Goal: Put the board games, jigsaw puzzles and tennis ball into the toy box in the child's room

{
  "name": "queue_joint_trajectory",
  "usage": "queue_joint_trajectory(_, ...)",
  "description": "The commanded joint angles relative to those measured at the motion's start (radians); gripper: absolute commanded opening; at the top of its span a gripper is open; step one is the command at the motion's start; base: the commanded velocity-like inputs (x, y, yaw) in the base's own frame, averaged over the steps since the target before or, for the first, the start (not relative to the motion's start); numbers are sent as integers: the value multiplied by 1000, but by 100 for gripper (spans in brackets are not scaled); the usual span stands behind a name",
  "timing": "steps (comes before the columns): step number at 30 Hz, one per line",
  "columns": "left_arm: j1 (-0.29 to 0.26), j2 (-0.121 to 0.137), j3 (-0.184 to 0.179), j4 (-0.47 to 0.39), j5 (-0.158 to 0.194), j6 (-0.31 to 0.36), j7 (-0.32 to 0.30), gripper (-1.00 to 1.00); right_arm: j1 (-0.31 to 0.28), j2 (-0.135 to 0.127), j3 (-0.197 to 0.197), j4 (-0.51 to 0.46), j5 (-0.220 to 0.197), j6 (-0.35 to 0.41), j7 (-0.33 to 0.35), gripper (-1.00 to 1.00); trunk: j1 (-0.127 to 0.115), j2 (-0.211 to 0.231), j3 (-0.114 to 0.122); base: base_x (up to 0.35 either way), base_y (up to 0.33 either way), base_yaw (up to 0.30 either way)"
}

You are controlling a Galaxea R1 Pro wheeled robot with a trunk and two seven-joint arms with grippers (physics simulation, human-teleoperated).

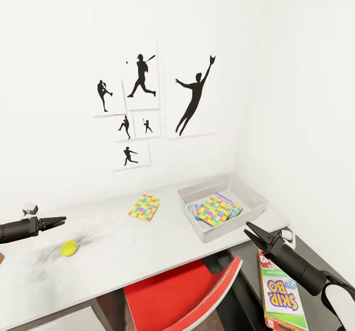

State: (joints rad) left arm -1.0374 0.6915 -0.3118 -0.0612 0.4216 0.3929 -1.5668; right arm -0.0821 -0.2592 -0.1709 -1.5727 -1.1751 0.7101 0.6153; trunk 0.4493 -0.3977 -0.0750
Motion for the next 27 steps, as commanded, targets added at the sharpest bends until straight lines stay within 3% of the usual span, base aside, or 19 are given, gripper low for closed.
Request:
queue_joint_trajectory(1,-1,0,-8,0,6,11,-4,100,-1,0,-2,0,-5,7,-2,100,1,-2,-2,0,0,2)
queue_joint_trajectory(27,-1,0,-8,0,6,8,-4,100,-1,0,3,-1,-5,7,4,100,1,-2,2,0,0,11)
